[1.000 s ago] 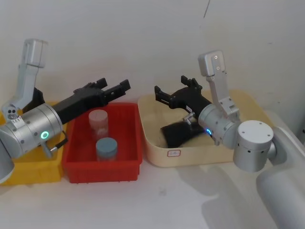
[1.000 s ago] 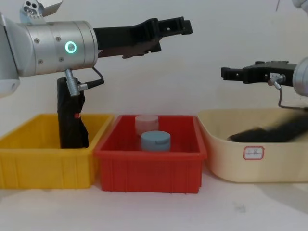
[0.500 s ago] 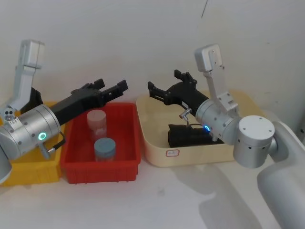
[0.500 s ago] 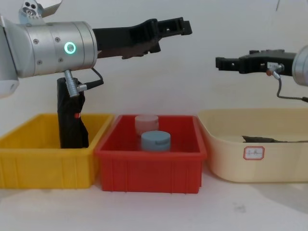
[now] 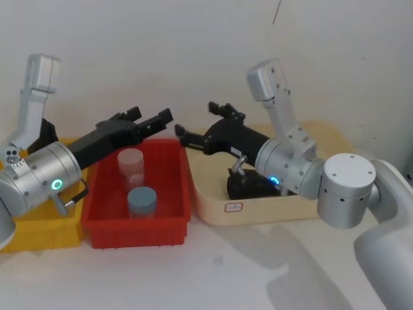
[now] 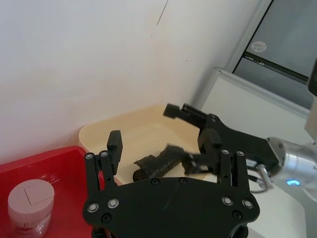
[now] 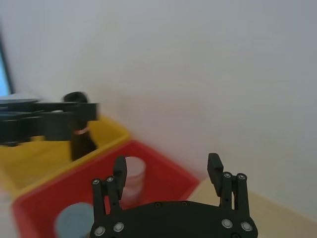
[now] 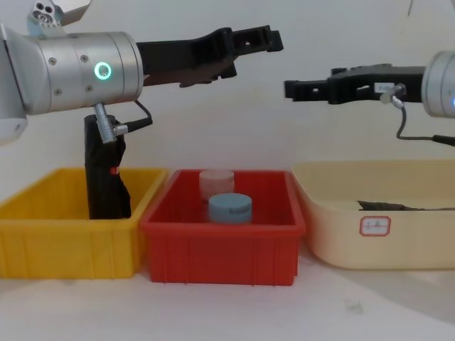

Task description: Pick up the garbage bag with the one hand and transfer it to the other hand.

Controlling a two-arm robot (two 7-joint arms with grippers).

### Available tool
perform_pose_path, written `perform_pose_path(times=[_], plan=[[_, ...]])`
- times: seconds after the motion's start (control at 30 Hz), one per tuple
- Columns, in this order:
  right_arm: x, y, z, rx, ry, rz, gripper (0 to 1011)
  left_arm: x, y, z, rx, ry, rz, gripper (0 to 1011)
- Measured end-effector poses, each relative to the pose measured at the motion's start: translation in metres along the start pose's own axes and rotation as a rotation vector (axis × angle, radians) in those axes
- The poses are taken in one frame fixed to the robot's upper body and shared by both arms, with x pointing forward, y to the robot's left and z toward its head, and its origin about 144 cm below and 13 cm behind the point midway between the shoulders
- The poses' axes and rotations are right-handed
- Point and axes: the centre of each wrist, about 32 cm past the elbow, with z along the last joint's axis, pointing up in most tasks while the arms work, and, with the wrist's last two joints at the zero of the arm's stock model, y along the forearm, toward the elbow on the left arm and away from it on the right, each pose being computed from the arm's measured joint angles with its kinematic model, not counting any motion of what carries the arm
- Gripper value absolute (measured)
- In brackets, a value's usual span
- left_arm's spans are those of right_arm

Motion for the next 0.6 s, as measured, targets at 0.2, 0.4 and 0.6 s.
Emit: perform_pose_path(times=[0.2,0.4,0.6], plan=[[-0.014,-0.001,0.008,-0.037,0.000,0.102,1001,0.000,0.000,0.000,0.000,0.000,0.000,1000],[-0.033,0.003,0.016,-0.085,0.013,0.193,1001,0.000,0.001,0.000,0.001,-0.003,0.000,1000],[-0.050,0.007,0.019,-0.122,0.033,0.245,1001,-0.003,0.004,0.001,-0.001,-0.015,0.022,1000]])
